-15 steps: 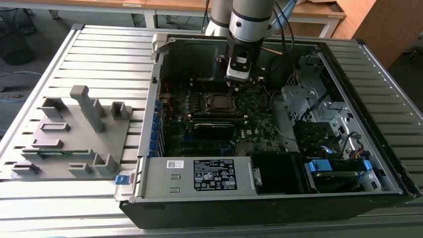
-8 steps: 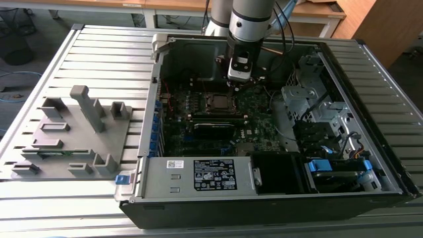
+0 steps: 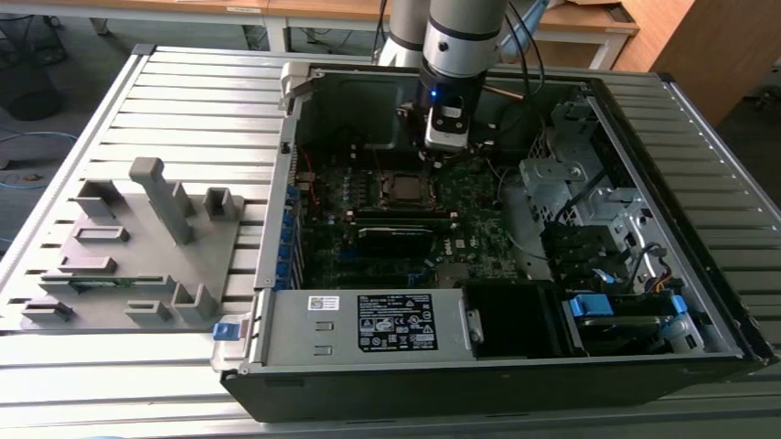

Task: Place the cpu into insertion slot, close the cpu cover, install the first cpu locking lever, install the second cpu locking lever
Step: 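Close the cpu cover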

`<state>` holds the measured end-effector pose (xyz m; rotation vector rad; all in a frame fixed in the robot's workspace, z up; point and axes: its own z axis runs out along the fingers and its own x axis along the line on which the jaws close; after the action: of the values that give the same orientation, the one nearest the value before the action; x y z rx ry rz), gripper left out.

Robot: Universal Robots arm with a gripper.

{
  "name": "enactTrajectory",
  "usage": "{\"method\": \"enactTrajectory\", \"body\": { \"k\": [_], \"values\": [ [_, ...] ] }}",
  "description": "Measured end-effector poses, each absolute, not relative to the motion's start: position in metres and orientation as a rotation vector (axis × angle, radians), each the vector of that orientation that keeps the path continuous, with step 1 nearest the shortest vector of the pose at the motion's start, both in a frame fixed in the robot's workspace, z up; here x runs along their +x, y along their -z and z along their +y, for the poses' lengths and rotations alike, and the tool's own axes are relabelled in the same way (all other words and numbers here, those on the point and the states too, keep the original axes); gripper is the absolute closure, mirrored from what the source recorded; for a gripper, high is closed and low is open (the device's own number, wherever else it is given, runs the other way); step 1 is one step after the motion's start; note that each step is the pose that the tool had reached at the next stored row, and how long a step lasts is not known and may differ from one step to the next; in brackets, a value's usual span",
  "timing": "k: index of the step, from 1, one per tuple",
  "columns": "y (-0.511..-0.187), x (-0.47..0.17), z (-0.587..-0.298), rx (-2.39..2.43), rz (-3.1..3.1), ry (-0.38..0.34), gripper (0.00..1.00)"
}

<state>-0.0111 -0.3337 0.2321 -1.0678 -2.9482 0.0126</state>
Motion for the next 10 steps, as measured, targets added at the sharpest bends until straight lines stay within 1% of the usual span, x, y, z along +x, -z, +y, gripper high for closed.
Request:
{"method": "enactTrajectory", "body": {
  "k": [10],
  "values": [
    [-0.2309, -0.0111, -0.3337, -0.892, -3.006, -0.012, 0.89]
  ]
}}
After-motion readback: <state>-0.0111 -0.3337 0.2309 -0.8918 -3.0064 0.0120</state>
